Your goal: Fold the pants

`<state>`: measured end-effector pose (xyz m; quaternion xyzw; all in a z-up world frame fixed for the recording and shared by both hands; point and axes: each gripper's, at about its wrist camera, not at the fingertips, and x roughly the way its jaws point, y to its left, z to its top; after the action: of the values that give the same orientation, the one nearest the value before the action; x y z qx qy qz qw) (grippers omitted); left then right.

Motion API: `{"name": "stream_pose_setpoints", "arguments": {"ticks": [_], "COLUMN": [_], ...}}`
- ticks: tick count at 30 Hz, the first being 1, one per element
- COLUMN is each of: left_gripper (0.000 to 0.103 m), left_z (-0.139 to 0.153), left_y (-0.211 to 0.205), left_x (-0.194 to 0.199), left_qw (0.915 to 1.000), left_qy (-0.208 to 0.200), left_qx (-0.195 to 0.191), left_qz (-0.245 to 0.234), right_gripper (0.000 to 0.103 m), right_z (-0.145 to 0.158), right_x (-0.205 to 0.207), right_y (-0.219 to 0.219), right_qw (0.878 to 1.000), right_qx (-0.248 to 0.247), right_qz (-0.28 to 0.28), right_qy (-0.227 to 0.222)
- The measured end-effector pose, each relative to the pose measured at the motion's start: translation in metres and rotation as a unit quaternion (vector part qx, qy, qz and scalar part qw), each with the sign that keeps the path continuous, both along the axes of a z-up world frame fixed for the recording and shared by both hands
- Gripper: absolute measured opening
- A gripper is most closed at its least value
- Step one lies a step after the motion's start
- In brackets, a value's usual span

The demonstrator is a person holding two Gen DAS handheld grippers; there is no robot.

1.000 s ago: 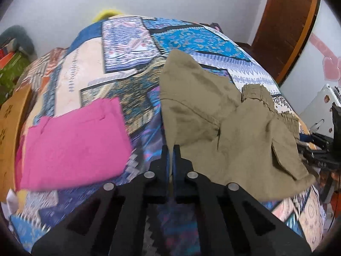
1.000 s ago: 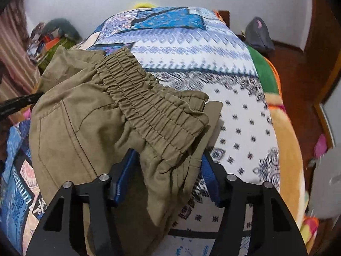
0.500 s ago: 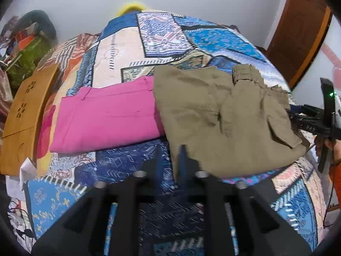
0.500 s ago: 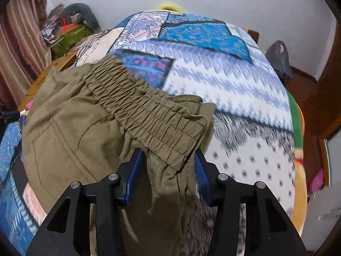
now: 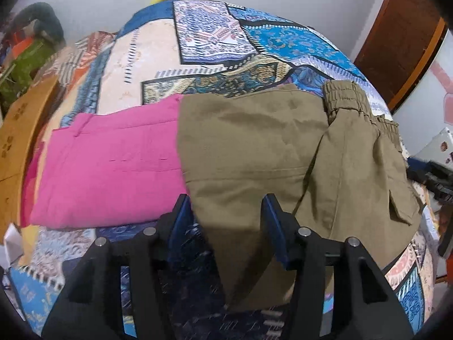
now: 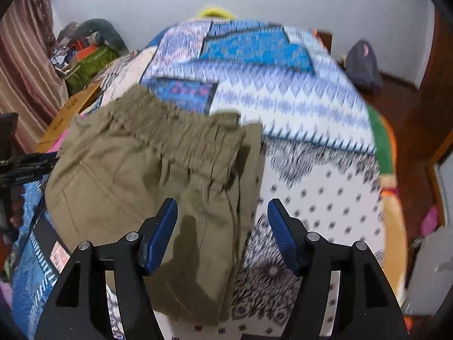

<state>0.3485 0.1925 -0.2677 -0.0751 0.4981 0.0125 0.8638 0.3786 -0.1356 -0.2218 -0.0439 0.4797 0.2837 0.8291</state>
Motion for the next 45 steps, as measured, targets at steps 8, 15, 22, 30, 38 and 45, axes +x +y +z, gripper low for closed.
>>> {"name": "stream_pose_setpoints", "arguments": {"ticks": [8, 15, 22, 30, 38, 45], "left_gripper": [0.036, 0.004, 0.003, 0.002, 0.002, 0.001], "left_z": [-0.005, 0.007, 0.049, 0.098, 0.132, 0.145], "left_y": [-0.016, -0.032, -0.048, -0.045, -0.008, 0.046], "left_x": [0.006, 0.001, -0.02, -0.043, -0.064, -0.065], "left_qw": [0.9995, 0.9984, 0.993, 0.9909, 0.9878, 0.9855], "left_qy": [0.0, -0.019, -0.07, -0.103, -0.134, -0.133], "left_qx": [0.01, 0.054, 0.09, 0.081, 0.079, 0.1], "left_qz": [-0.029, -0.004, -0.03, -0.031, -0.001, 0.032], "right_gripper": [0.058, 0.018, 0.01, 0.009, 0.009, 0.009], "right_z": [-0.03, -0.017, 0.02, 0.078, 0.114, 0.132], "right_x": [0.019, 0.014, 0.006, -0.022, -0.035, -0.028], "right_y": [0.007, 0.024, 0.022, 0.037, 0.077, 0.142], "right_qw": [0.997, 0.999, 0.999, 0.994, 0.988, 0.979], "right_qx": [0.051, 0.031, 0.046, 0.057, 0.06, 0.066], "right_qz": [-0.004, 0.011, 0.01, 0.036, 0.069, 0.113], "right_qy": [0.057, 0.02, -0.024, -0.089, -0.127, -0.155]}}
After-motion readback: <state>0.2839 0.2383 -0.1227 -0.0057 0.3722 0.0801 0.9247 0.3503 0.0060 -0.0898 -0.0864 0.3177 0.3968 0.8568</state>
